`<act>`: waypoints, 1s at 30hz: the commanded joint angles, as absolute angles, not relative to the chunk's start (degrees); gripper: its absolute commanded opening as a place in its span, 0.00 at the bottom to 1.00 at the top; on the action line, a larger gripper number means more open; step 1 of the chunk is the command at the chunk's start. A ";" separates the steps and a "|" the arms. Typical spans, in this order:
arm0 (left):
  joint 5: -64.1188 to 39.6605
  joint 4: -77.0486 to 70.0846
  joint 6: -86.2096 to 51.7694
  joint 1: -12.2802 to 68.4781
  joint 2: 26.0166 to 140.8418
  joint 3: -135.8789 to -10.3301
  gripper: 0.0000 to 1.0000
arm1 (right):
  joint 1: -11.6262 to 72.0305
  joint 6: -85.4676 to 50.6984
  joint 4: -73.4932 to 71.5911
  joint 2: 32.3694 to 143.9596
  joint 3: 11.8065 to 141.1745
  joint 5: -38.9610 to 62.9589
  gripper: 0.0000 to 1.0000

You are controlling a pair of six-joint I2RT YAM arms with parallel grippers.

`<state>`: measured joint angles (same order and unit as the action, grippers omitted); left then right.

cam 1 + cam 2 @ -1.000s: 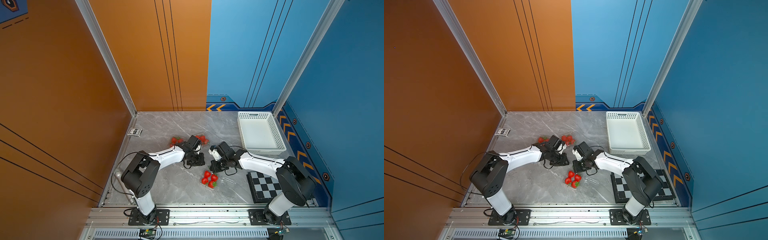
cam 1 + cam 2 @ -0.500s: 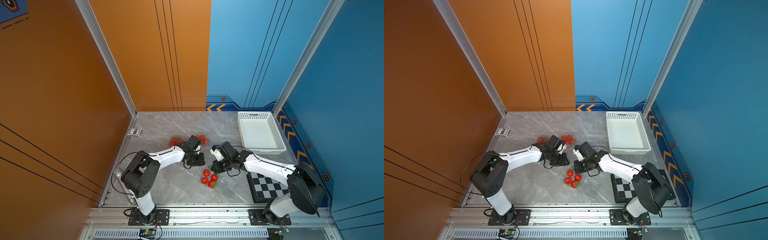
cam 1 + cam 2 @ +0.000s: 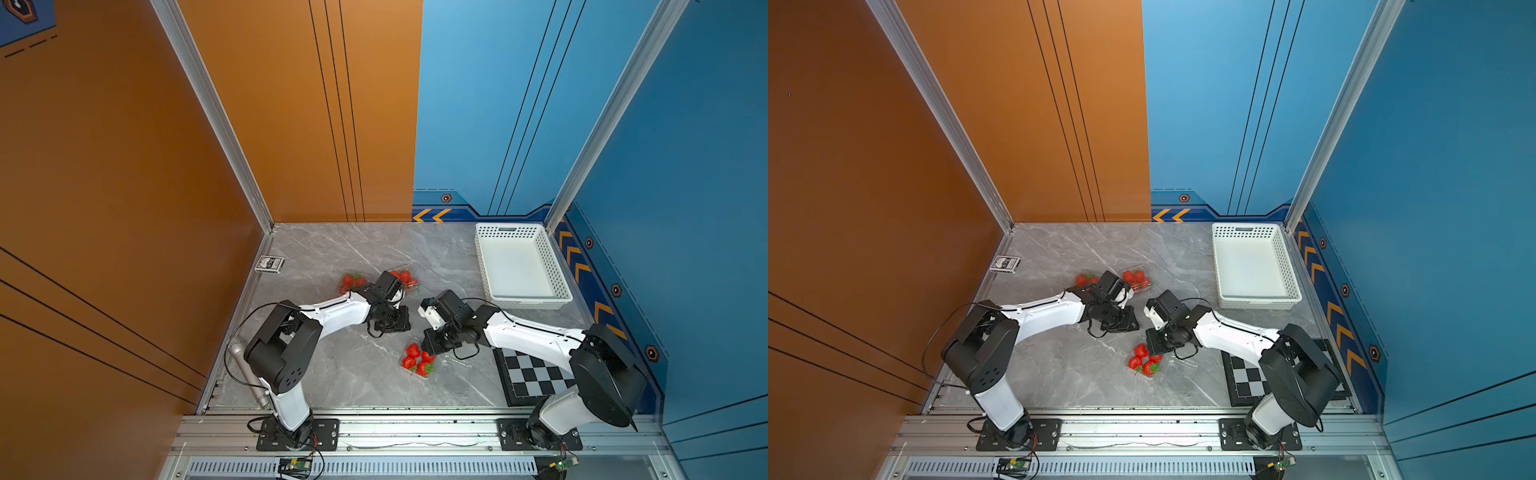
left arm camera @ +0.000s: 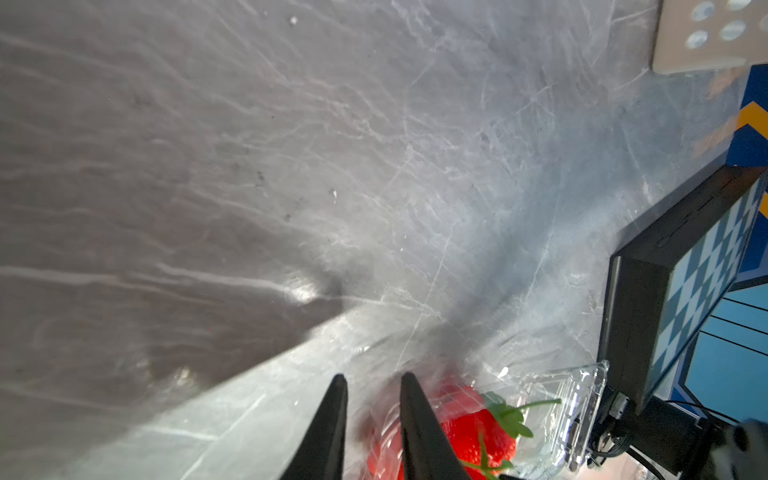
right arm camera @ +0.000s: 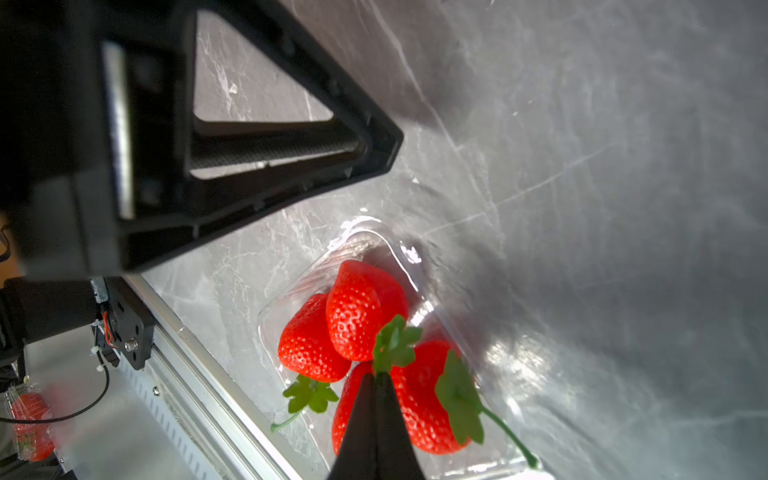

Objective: Pack strawberries into containers
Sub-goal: Adjust the strawberry in the packing box.

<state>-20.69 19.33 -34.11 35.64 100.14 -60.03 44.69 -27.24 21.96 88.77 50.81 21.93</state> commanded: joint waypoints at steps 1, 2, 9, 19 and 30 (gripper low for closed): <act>-22.10 18.90 -34.33 35.68 100.91 -60.12 0.26 | 45.26 -28.82 25.57 90.51 50.45 22.94 0.05; -22.07 18.90 -34.39 35.65 100.98 -60.20 0.26 | 45.24 -29.04 25.77 90.53 50.43 22.94 0.06; -22.10 18.90 -34.28 35.64 101.07 -60.28 0.29 | 44.62 -28.74 27.23 87.16 50.44 21.93 0.39; -22.55 18.90 -34.37 36.10 101.95 -60.99 0.29 | 40.64 -27.24 27.50 81.89 51.15 22.50 0.43; -22.04 18.90 -34.98 37.43 102.35 -61.00 0.29 | 34.29 -37.09 29.49 60.94 37.92 19.38 0.47</act>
<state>-21.28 18.74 -34.50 36.84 101.16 -60.05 35.59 -32.29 26.50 66.61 41.30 21.63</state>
